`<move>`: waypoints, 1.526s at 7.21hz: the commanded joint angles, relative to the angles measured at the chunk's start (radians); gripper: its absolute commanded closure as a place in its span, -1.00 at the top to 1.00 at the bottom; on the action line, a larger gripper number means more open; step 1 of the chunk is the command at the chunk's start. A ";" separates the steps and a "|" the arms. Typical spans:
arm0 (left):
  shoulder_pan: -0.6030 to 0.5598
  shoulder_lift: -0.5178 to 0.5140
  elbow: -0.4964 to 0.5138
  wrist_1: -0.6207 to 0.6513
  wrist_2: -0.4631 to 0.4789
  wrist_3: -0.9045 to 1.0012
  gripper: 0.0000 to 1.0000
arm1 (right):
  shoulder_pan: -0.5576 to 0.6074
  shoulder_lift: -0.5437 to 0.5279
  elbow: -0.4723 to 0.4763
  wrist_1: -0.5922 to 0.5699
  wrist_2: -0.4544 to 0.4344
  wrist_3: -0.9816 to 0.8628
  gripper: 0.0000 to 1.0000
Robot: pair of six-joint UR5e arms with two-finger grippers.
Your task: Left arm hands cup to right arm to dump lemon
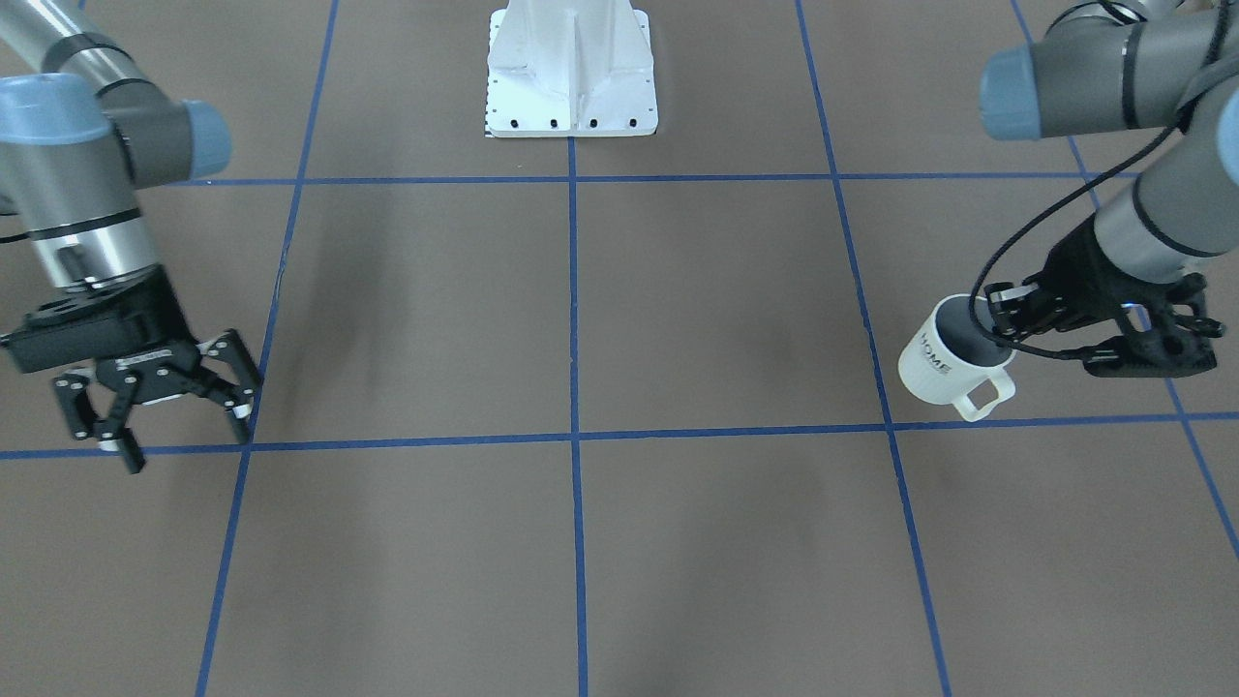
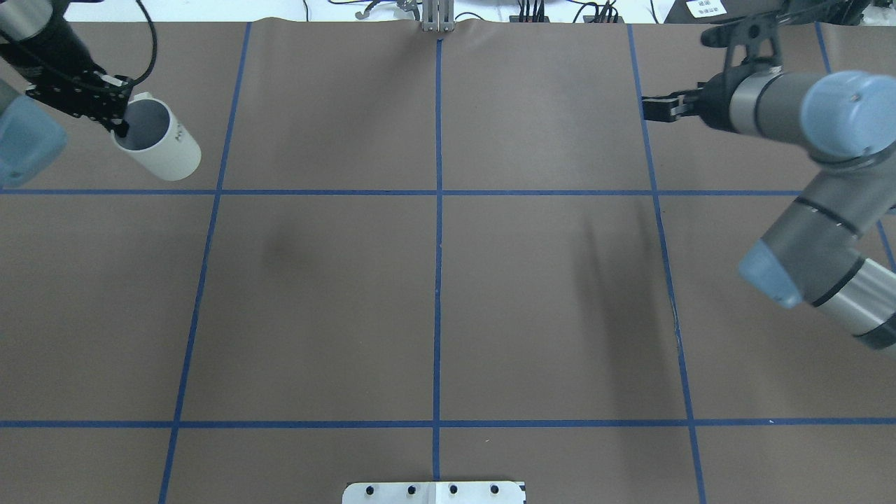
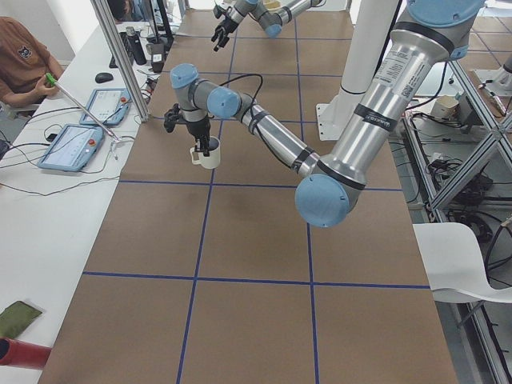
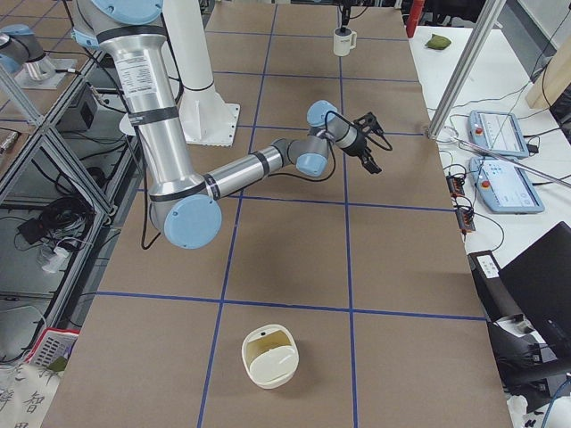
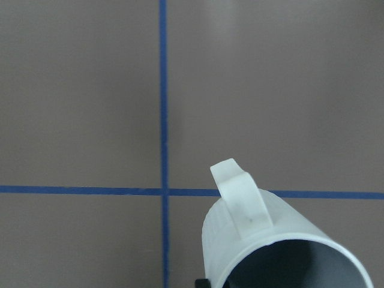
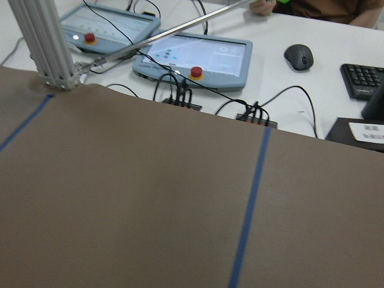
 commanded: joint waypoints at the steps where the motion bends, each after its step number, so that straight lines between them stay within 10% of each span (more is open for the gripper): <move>1: -0.042 0.172 0.006 -0.005 -0.020 0.212 -1.00 | 0.216 -0.114 -0.014 -0.079 0.291 -0.206 1.00; 4: -0.050 0.300 0.012 -0.027 -0.047 0.272 -1.00 | 0.324 -0.173 -0.006 -0.354 0.443 -0.469 1.00; 11: 0.059 0.400 0.058 -0.495 -0.040 -0.098 -1.00 | 0.328 -0.205 0.009 -0.371 0.481 -0.495 1.00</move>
